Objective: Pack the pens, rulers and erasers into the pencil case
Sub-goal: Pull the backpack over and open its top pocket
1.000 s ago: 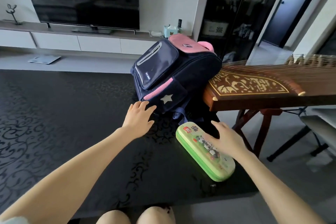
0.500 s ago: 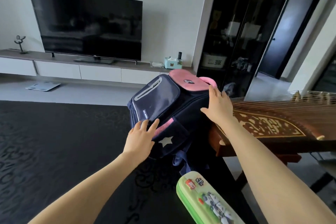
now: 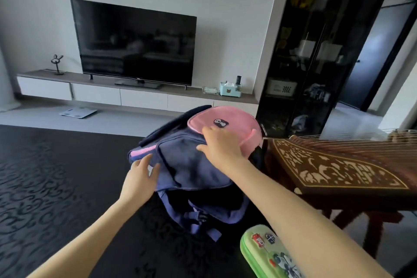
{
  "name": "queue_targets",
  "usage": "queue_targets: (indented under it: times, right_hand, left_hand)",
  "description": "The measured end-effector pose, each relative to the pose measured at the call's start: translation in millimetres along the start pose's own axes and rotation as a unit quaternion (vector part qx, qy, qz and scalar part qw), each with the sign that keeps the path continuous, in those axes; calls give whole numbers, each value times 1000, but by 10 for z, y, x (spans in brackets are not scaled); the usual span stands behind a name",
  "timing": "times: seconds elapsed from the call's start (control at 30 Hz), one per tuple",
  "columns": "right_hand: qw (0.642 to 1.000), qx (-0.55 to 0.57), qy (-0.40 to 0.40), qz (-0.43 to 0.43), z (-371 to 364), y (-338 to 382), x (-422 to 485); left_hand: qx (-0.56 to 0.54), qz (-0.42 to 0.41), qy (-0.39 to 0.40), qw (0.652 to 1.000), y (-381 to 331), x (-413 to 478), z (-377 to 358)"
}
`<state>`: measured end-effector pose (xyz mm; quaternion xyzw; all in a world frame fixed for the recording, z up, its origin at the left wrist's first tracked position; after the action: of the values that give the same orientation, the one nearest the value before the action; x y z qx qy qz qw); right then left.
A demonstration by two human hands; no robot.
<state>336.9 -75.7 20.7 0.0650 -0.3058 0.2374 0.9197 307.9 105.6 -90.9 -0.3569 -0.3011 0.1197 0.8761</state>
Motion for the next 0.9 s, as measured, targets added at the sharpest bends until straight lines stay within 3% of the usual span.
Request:
queue_targets:
  times: [0.1, 0.2, 0.33, 0.43, 0.57, 0.6, 0.67, 0.73, 0.9]
  right_hand:
    - [999, 48, 14, 3, -11, 756, -15]
    - [991, 114, 60, -43, -37, 1282, -196]
    - [976, 161, 140, -26, -29, 1877, -818]
    - [967, 196, 155, -45, 37, 1781, -1172]
    - [976, 121, -15, -183, 209, 925, -1227]
    - [973, 86, -5, -215, 156, 683, -1259]
    - [955, 63, 111, -270, -86, 336, -1404]
    - [945, 67, 180, -265, -264, 240, -1576]
    - [965, 91, 141, -202, -102, 244, -1945]
  left_hand:
    - [-114, 135, -8, 984, 139, 57, 446]
    - [-294, 272, 51, 915, 238, -162, 736]
    - [-301, 326, 113, 889, 534, -575, 1026]
    - [-272, 331, 170, 887, 655, -852, 1051]
    - [-197, 312, 175, 913, 565, -1150, 1083]
    - [-155, 278, 174, 932, 505, -1180, 1087]
    - [-56, 176, 169, 968, 359, -1207, 1075]
    - [-12, 125, 179, 976, 262, -1224, 1007]
    - [50, 103, 199, 973, 374, -1325, 1049]
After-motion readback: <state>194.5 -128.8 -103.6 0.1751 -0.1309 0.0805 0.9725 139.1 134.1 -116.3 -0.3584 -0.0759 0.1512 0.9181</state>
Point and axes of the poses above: each hand's wrist, its own x-axis towards the middle knuckle, its own z-axis out of the back of the hand, y = z × x, the point moved 6 cm from there along x, towards the middle knuckle, and after that the axes turned 10 degrees about -y, right-handed, at the moved point
